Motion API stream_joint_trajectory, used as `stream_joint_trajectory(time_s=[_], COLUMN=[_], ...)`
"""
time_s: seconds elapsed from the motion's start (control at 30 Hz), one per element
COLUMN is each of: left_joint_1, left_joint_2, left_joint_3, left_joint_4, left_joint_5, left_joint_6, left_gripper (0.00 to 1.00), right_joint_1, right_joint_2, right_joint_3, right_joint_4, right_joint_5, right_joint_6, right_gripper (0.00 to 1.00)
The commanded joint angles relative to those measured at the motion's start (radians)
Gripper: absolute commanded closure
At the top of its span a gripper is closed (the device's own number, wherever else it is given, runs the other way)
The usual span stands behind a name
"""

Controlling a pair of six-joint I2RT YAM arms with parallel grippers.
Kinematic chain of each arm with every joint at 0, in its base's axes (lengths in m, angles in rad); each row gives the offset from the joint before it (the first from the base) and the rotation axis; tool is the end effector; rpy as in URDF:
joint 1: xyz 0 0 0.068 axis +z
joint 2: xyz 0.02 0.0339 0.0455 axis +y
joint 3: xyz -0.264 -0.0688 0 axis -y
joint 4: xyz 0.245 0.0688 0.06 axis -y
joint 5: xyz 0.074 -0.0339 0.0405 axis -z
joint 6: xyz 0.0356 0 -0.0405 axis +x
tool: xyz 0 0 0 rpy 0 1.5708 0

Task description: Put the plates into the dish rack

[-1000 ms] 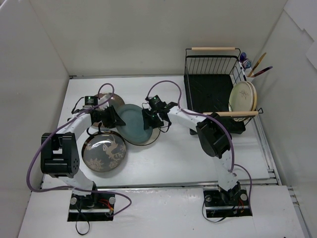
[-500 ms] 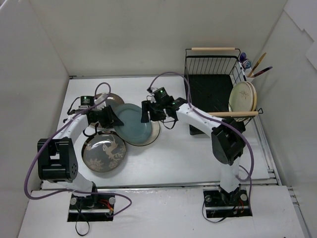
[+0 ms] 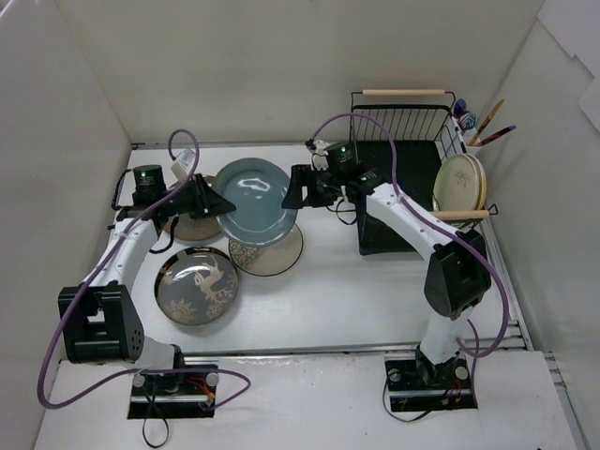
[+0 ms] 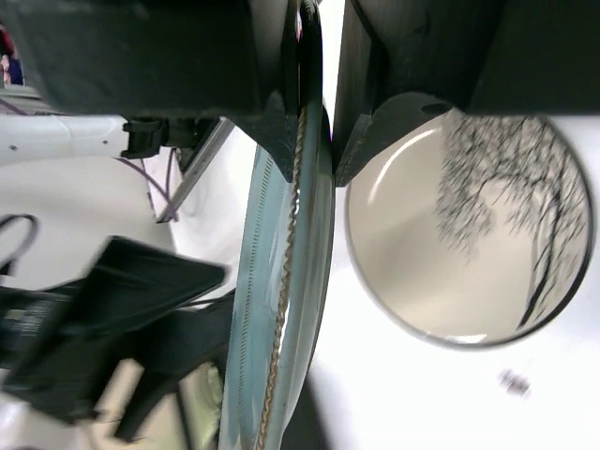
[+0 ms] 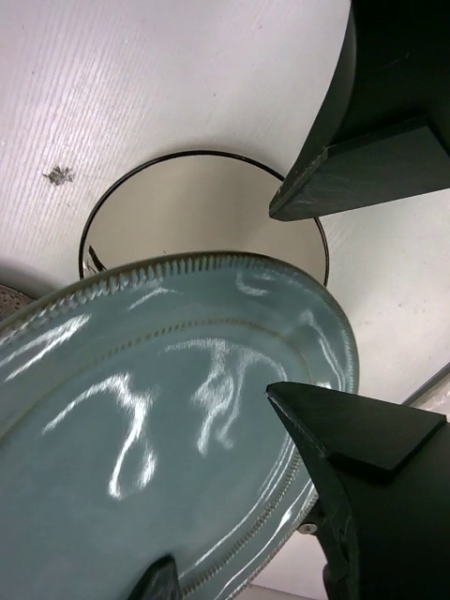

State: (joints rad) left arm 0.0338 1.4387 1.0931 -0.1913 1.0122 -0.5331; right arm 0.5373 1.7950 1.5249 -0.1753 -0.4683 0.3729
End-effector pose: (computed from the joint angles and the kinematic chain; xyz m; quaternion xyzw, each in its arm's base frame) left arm 0.3167 -0.0195 0.3012 0.0174 0.7970 -0.5152 0.3148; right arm 0.3580 0.2320 0.3178 -0.1909 0.8098 0.4044 0.3798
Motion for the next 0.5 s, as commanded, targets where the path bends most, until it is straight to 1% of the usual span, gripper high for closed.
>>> stream_joint_trajectory(time_s=[0.0,0.17,0.3,0.37,0.4,0.47], left_joint_1=[0.003,-0.006,-0.026,-0.026,-0.026,-0.026], left_joint_2=[-0.107,-0.135,-0.13,-0.127,-0.126,-0.123], left_joint_3=[0.014,-0.002,-0.018,-0.038,-0.044,-0.053], left_joint_4=[0.341,0.424,0.473,0.542,0.585,0.61], left_joint_5=[0.203,0.235,0.256,0.27,0.278,0.284], left_joint_6=[-0.126,-0.165,-0.195,-0.225,-0.255,-0.268], left_gripper=[1.0,1.0,1.0,1.0,1.0,1.0], right_joint_1=[0.003,-0.007,-0.005,-0.007,-0.01,-0.013], right_joint_2=[-0.068,-0.062,-0.063,-0.063,-0.057,-0.052], right_joint_3=[0.041,0.061,0.076,0.083,0.087,0.092], right_joint_4=[0.04,0.04,0.054,0.069,0.082,0.088], right_joint_5=[-0.067,-0.128,-0.211,-0.248,-0.292,-0.331], right_joint_6=[-0.04,-0.071,-0.095,-0.1,-0.095,-0.095], right_gripper=[0.33,0.33,0.35,0.35,0.36,0.37])
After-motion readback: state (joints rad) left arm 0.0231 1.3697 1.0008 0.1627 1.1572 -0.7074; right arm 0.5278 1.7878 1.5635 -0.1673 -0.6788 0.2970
